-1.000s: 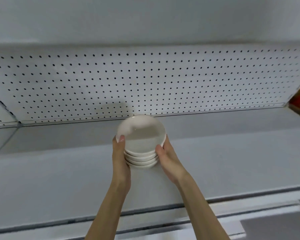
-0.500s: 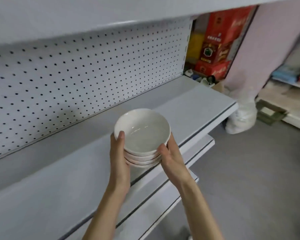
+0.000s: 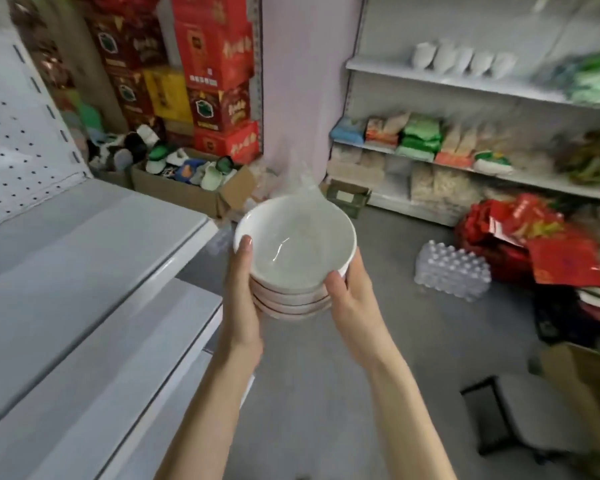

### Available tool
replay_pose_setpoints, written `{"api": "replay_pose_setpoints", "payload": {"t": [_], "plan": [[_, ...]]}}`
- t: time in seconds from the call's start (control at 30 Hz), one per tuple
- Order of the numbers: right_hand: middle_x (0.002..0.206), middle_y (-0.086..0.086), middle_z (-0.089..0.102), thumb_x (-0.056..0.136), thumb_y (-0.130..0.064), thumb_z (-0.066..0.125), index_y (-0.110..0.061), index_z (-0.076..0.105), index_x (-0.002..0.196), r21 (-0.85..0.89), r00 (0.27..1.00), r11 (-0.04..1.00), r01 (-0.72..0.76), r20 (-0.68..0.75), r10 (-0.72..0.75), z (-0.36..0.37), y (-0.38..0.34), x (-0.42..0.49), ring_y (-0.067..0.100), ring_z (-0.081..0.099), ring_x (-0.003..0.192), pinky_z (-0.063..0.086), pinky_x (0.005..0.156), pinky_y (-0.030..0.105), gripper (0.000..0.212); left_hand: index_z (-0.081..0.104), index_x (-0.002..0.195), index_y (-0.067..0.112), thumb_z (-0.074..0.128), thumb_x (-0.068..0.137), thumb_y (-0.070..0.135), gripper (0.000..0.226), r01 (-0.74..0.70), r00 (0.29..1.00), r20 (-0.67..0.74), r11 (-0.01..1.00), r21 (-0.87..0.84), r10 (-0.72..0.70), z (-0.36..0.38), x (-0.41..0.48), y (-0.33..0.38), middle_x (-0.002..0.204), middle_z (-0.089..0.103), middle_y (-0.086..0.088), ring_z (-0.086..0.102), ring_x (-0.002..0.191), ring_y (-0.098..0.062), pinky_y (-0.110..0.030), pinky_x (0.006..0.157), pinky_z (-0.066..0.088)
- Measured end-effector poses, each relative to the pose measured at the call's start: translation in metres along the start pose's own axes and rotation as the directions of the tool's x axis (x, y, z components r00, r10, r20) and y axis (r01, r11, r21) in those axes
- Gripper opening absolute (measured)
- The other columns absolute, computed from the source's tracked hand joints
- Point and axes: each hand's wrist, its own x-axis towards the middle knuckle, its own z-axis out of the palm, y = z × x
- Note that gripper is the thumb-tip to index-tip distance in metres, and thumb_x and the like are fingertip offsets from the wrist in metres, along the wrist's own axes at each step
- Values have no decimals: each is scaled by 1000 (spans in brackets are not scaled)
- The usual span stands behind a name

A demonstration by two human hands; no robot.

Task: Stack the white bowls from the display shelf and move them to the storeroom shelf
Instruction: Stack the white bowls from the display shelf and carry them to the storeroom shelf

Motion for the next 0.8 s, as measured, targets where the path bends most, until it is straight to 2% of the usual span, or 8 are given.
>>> {"api": "replay_pose_setpoints", "payload": {"t": [0.1, 0.27, 0.33, 0.43, 0.53, 0.63, 0.7, 0.8], "plan": [[127, -17, 53, 75, -40, 50, -19, 37, 138, -39, 995, 999, -3, -100, 0, -65, -2, 26, -14, 51, 113, 38, 87, 2, 67, 55, 134, 18, 53, 72, 65, 77, 42, 996, 80, 999, -16, -40, 67, 32, -24, 129, 64, -5, 57, 124, -20, -48, 111, 39], [123, -20, 54, 74, -47, 48, -18, 39, 137, -93, 976, 996, 1, -216, -21, -144, 7, 83, -18, 51, 109, 37, 84, 0, 71, 53, 135, 14, 55, 75, 63, 77, 89, 973, 217, 995, -51, -76, 148, 100, -61, 133, 62, -7, 56, 126, -21, -48, 112, 37], [124, -21, 54, 76, -51, 50, -18, 39, 137, -90, 970, 996, -7, -242, -15, -168, 17, 113, -15, 52, 111, 38, 86, 2, 70, 54, 134, 15, 55, 75, 63, 76, 117, 961, 258, 992, -40, -103, 173, 132, -74, 131, 63, -5, 57, 124, -20, -46, 110, 39], [125, -17, 55, 76, -64, 59, -13, 38, 140, -122, 956, 993, -3, -290, -33, -196, 36, 164, -10, 53, 113, 39, 88, 5, 84, 54, 134, 16, 54, 76, 62, 74, 124, 945, 307, 992, -28, -110, 205, 188, -97, 131, 63, -4, 57, 124, -18, -45, 110, 39], [121, -20, 57, 75, -55, 53, -14, 39, 140, -101, 939, 995, -6, -343, -29, -223, 57, 228, -12, 54, 110, 40, 86, 4, 78, 55, 135, 17, 55, 77, 62, 73, 138, 929, 350, 990, -17, -123, 237, 259, -116, 133, 62, -4, 55, 127, -20, -47, 112, 36], [119, -24, 60, 74, -50, 50, -25, 41, 135, -74, 922, 997, -13, -388, -17, -251, 69, 300, -10, 55, 112, 41, 86, 5, 67, 56, 134, 16, 57, 75, 63, 75, 151, 916, 377, 989, -7, -137, 276, 334, -127, 133, 62, -4, 54, 127, -20, -47, 113, 35], [114, -30, 59, 73, -48, 48, -30, 41, 129, -72, 907, 997, -3, -421, -27, -268, 70, 343, -15, 54, 109, 40, 84, 2, 59, 56, 134, 20, 58, 74, 65, 75, 163, 908, 391, 987, 7, -153, 301, 380, -132, 133, 62, -2, 54, 128, -18, -46, 113, 34], [116, -31, 54, 74, -49, 49, -25, 38, 132, -86, 881, 995, 41, -467, -76, -295, 76, 395, -19, 52, 107, 38, 84, 0, 64, 56, 134, 22, 57, 73, 67, 76, 176, 882, 437, 984, 37, -174, 338, 436, -142, 134, 61, 0, 54, 128, -18, -46, 113, 35]]}}
